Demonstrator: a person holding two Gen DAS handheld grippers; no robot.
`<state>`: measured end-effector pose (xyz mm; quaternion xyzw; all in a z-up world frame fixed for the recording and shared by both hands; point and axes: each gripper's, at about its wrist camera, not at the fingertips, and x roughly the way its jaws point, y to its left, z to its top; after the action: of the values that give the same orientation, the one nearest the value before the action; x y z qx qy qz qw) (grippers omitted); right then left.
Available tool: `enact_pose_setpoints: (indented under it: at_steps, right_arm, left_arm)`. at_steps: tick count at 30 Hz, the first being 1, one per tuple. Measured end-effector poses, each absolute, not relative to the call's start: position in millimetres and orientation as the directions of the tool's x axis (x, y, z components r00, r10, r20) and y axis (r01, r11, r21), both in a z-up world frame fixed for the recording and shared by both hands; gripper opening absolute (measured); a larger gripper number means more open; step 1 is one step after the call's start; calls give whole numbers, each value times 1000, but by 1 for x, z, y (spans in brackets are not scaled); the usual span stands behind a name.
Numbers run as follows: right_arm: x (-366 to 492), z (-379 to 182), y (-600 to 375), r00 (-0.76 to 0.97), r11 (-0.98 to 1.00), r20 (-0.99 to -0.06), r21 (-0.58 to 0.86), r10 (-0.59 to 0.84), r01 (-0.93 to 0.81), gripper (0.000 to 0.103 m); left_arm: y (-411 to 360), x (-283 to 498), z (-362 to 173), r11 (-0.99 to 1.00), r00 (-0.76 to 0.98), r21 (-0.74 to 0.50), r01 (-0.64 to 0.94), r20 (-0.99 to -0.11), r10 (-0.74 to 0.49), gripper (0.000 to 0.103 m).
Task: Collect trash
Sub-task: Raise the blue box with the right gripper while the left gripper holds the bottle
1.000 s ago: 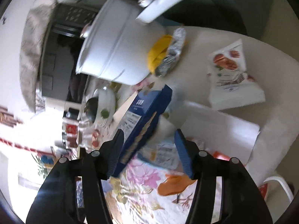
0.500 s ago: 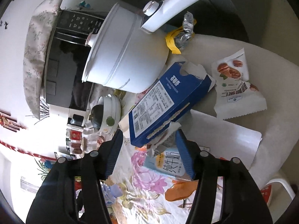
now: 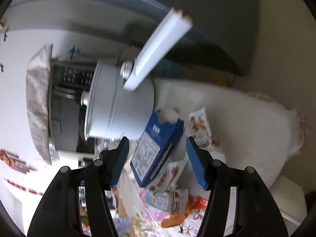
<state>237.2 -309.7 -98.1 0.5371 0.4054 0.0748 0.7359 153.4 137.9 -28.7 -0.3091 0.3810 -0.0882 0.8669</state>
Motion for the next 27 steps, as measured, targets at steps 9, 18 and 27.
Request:
enact_pose_setpoints:
  at_steps: [9, 18, 27]
  right_arm:
    - [269, -116, -242, 564, 451, -549, 834, 617, 318, 58]
    - [300, -141, -223, 538, 473, -603, 797, 589, 375, 67]
    - [326, -158, -206, 554, 432, -596, 803, 581, 410, 49]
  left_arm:
    - [133, 159, -34, 795, 680, -602, -77, -615, -400, 50]
    - [141, 165, -42, 789, 667, -607, -98, -628, -401, 50]
    - [148, 170, -50, 791, 653, -600, -118, -647, -393, 50]
